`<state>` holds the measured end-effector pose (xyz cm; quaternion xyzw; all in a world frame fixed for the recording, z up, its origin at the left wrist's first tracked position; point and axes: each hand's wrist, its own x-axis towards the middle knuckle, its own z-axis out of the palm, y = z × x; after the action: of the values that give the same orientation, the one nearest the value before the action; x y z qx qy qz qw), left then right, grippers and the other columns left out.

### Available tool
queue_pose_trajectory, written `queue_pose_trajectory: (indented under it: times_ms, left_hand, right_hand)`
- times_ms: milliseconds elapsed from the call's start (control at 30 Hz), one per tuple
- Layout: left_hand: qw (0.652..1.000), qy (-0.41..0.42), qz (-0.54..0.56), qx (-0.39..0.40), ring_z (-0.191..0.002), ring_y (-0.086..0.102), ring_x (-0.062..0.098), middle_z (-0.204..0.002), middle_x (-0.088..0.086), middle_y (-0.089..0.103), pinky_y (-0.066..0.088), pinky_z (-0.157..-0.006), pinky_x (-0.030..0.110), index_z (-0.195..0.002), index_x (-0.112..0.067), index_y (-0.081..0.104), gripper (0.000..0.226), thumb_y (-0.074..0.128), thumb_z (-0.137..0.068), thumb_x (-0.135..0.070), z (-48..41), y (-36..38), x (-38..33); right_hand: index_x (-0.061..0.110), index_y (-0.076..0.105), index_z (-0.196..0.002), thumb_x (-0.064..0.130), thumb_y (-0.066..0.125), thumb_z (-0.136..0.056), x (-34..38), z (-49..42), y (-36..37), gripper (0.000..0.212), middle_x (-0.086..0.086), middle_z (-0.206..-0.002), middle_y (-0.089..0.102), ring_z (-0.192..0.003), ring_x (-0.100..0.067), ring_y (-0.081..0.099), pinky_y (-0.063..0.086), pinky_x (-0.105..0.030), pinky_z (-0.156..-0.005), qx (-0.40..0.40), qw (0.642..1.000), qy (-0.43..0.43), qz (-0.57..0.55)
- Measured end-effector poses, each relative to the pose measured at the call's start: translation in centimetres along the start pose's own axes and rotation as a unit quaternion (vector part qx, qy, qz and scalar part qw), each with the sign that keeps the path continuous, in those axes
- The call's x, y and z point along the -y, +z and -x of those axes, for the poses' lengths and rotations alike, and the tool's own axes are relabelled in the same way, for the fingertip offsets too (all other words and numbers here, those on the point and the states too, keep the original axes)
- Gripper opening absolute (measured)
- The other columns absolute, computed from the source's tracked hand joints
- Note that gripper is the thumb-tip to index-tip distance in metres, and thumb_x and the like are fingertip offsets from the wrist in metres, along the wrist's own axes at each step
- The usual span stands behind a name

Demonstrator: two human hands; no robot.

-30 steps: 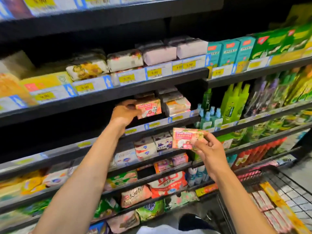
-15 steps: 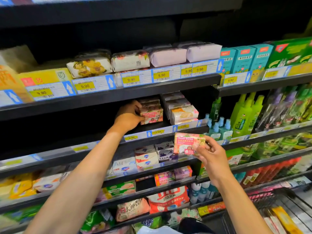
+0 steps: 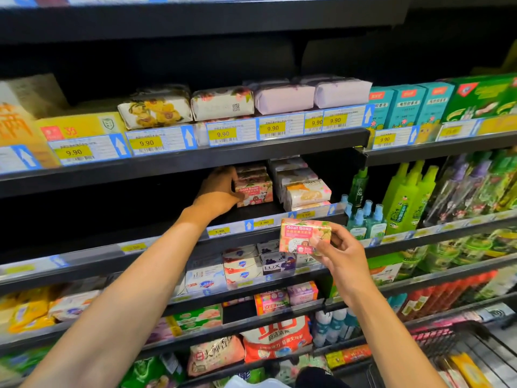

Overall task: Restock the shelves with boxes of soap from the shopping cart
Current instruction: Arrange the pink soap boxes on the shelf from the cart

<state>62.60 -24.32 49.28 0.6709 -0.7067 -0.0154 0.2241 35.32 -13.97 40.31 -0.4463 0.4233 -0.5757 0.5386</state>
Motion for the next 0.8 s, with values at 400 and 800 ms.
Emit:
queue_pose_trajectory:
  times_ms: [400,800]
  left_hand:
    - [0.942,0.077,0.319,0.066,-0.098,0.065,-0.001,-0.11,-0.016,0.069,0.053,-0.083,0.014,-0.12,-0.028,0.067,0.033,0.076,-0.088,-0.027,9.0,-2.7,-3.6]
    - [0.931,-0.018,0.365,-0.013,-0.09,0.068,-0.005,-0.102,-0.016,0.072,0.053,-0.08,0.016,-0.102,-0.038,0.068,0.036,0.083,-0.081,-0.014,6.7,-2.9,-0.5]
  right_hand:
    - [0.018,0.062,-0.127,0.012,0.082,-0.077,0.9,-0.8,3.7,0.054,-0.012,-0.115,0.073,-0.11,-0.025,0.071,0.06,-0.034,-0.083,0.028,0.997,-0.062,-0.03]
    - [0.021,0.052,-0.142,0.05,0.061,-0.099,-2.2,-1.5,3.8,0.052,0.009,-0.134,0.05,-0.13,-0.005,0.047,0.039,-0.02,-0.108,0.042,0.858,-0.299,0.416]
